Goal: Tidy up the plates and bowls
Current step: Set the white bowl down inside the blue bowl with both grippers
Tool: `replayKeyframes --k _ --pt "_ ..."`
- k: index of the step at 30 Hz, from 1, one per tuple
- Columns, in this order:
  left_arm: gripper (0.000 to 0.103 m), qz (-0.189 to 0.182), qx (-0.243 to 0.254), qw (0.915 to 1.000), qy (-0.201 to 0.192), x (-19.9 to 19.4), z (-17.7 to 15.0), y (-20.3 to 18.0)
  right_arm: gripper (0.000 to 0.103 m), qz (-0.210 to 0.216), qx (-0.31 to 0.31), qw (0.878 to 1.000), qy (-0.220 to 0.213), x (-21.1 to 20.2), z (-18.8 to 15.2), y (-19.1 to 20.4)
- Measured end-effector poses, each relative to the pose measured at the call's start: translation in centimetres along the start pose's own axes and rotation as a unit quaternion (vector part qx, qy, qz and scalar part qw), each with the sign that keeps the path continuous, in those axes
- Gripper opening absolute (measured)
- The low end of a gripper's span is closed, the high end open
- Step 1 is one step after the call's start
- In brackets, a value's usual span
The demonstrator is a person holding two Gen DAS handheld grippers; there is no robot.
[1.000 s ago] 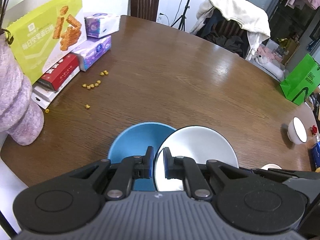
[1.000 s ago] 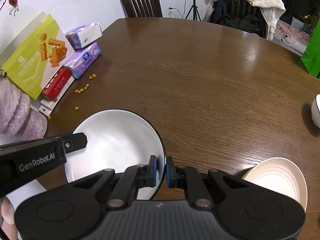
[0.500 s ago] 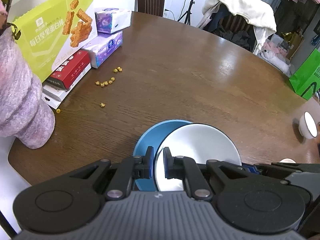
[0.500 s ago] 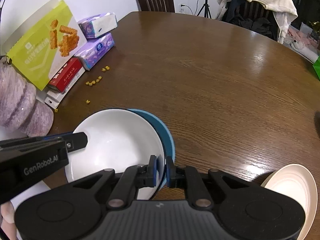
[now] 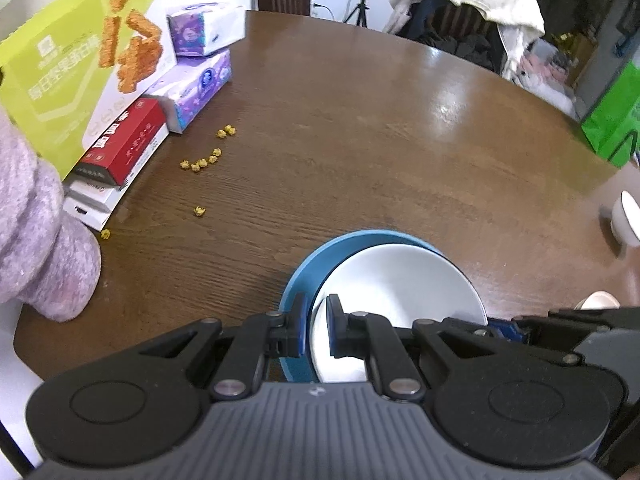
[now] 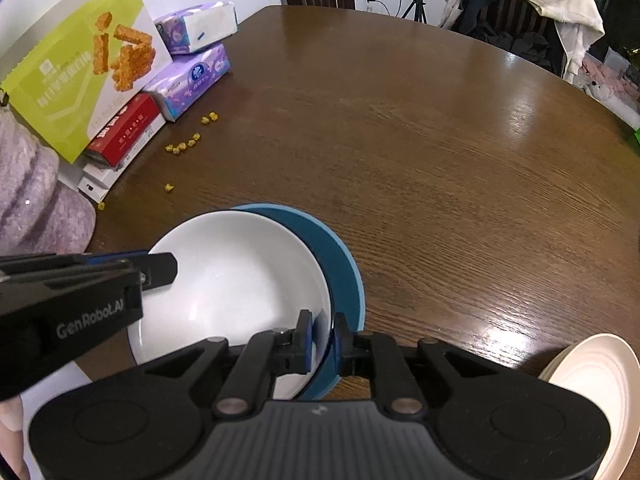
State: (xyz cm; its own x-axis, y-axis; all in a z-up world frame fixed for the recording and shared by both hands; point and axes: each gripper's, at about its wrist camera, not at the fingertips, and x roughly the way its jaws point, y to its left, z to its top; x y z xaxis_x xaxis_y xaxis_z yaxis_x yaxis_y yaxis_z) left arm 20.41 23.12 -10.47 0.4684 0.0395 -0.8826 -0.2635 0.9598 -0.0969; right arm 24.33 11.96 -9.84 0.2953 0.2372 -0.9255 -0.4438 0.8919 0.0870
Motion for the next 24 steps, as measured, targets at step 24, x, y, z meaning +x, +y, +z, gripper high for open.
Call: replayKeyframes --k 24 --pt "0.01 -0.028 0.044 0.9979 0.04 3.9 0.5 0.6 0.009 -0.002 -0.011 1.0 0.003 2.4 0.0 -0.4"
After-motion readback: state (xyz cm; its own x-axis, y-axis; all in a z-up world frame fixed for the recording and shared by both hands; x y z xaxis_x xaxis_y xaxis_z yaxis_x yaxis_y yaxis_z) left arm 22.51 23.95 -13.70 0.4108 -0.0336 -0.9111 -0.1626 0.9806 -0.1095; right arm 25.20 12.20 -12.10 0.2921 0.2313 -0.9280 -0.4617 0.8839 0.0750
